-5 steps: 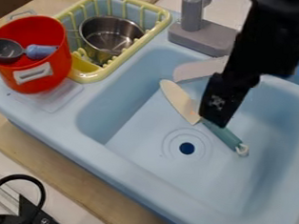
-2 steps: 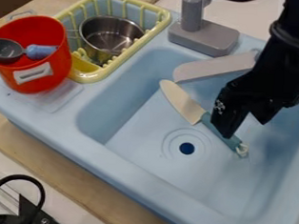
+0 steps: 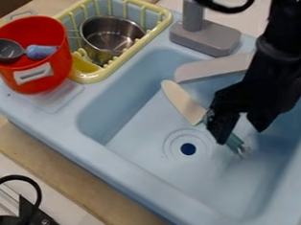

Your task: Put the knife from sink in the basket which is left side of the sink

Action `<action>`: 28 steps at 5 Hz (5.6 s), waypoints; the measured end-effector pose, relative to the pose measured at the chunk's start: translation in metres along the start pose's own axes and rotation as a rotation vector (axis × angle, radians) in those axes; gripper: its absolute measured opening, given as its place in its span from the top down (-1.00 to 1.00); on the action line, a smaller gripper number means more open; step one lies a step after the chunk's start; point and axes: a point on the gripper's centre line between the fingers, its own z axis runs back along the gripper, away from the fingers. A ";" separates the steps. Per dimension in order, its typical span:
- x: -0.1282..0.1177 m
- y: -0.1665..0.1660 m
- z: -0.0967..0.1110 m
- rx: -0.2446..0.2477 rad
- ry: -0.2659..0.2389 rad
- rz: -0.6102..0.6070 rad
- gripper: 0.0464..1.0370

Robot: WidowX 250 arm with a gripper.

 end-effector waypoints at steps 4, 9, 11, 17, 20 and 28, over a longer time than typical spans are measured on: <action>-0.003 0.005 -0.015 0.012 0.032 -0.034 -0.92; -0.001 -0.002 -0.027 0.025 -0.022 0.009 0.23; 0.003 0.000 -0.028 0.049 -0.044 -0.006 0.64; 0.041 -0.059 0.055 -0.123 -0.167 0.368 0.64; 0.000 -0.071 0.091 -0.129 -0.168 0.481 0.65; -0.143 -0.051 0.048 -0.027 -0.082 0.243 0.65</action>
